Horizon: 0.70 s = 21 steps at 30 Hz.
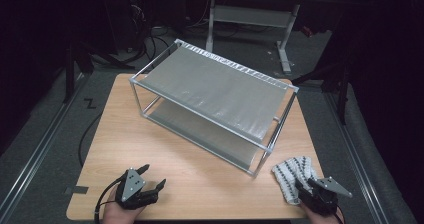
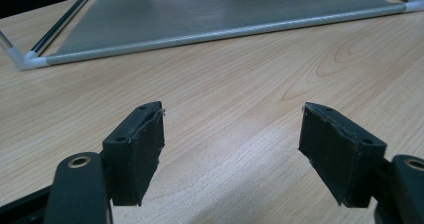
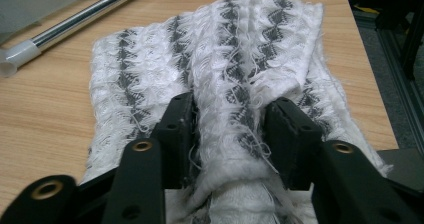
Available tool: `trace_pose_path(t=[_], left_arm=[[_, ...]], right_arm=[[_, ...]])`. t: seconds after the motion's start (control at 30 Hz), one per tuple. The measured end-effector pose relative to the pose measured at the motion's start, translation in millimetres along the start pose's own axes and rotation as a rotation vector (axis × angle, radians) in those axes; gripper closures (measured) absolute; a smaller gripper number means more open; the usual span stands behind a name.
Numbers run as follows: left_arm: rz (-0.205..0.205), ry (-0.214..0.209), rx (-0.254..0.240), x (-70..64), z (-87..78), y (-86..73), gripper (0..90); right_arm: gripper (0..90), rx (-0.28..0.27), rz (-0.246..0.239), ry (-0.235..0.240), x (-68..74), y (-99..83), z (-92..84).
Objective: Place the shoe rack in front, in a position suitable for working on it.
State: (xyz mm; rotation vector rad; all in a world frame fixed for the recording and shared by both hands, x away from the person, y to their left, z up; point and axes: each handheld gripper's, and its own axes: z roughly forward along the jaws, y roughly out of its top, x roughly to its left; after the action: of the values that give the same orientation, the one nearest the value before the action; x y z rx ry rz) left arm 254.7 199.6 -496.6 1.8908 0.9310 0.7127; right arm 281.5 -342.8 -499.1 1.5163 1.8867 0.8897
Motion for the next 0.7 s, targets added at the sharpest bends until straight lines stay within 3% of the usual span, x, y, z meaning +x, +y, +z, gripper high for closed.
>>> trace_pose_path(t=[0.1,0.13,0.23,0.4,0.53,0.63,0.7], left_arm=[[-0.001,-0.005,0.0,-0.2,0.1,-0.1,26.6],[-0.003,-0.008,0.0,-0.1,0.0,0.0,26.6],[-0.006,-0.011,-0.003,0.1,-0.2,0.3,27.0],[-0.002,-0.017,-0.007,-0.4,-0.1,0.5,28.0],[-0.001,-0.02,-0.017,-0.9,-0.9,1.1,29.4],[-0.002,-0.034,-0.019,-0.9,-1.1,1.1,34.5],[-0.002,-0.035,-0.018,-1.2,-0.6,1.0,34.6]], right_arm=[[51.1,-0.023,0.009,-0.006,0.6,1.6,-3.3],[51.0,-0.065,0.019,-0.007,0.4,3.8,-8.1],[48.0,-0.092,0.024,-0.014,1.0,5.8,-12.5],[44.7,-0.14,0.001,-0.014,7.2,10.1,-20.0],[42.5,-0.186,-0.025,0.023,15.7,14.4,-23.2],[43.3,-0.201,0.001,0.065,24.0,18.6,-23.5],[44.4,-0.202,-0.013,0.083,32.8,21.4,-23.4]])
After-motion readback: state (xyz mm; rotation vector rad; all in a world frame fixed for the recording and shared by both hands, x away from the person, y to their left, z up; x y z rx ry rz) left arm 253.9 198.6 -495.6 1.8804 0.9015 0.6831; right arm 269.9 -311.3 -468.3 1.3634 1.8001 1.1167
